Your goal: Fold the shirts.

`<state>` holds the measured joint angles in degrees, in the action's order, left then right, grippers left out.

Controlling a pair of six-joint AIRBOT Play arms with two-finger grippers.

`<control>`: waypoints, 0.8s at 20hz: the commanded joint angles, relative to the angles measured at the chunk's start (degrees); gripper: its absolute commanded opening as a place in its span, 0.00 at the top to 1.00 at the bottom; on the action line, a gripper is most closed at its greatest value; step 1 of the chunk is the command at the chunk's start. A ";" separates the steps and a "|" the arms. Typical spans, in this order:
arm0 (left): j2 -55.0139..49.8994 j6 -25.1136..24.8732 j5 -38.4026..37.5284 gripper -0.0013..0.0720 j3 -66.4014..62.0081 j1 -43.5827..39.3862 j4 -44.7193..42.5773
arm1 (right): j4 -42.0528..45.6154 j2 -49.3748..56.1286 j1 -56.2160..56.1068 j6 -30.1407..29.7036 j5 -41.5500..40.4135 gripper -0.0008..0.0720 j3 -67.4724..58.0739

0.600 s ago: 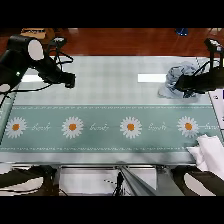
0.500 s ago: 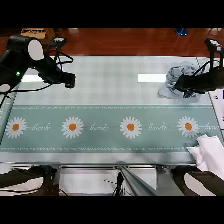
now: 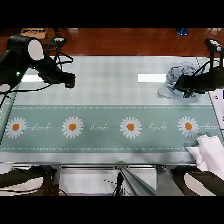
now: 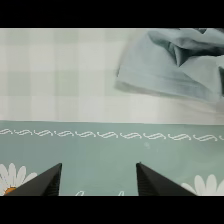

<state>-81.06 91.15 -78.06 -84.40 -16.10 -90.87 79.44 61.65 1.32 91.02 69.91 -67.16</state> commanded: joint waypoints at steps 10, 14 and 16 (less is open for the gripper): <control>-1.36 0.02 5.27 0.01 0.02 0.00 0.00 | -1.16 0.20 -0.07 0.66 -14.38 0.24 0.02; -3.82 -0.02 9.97 0.01 0.02 0.00 -0.02 | 6.95 1.53 0.24 -0.04 -26.32 0.28 0.02; -4.92 -0.33 12.22 0.01 0.02 0.02 -0.04 | 14.73 4.07 2.54 4.31 -33.03 0.33 -0.04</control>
<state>-84.49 91.15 -69.80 -84.40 -16.10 -90.87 84.53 63.57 2.11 91.81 47.51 -67.16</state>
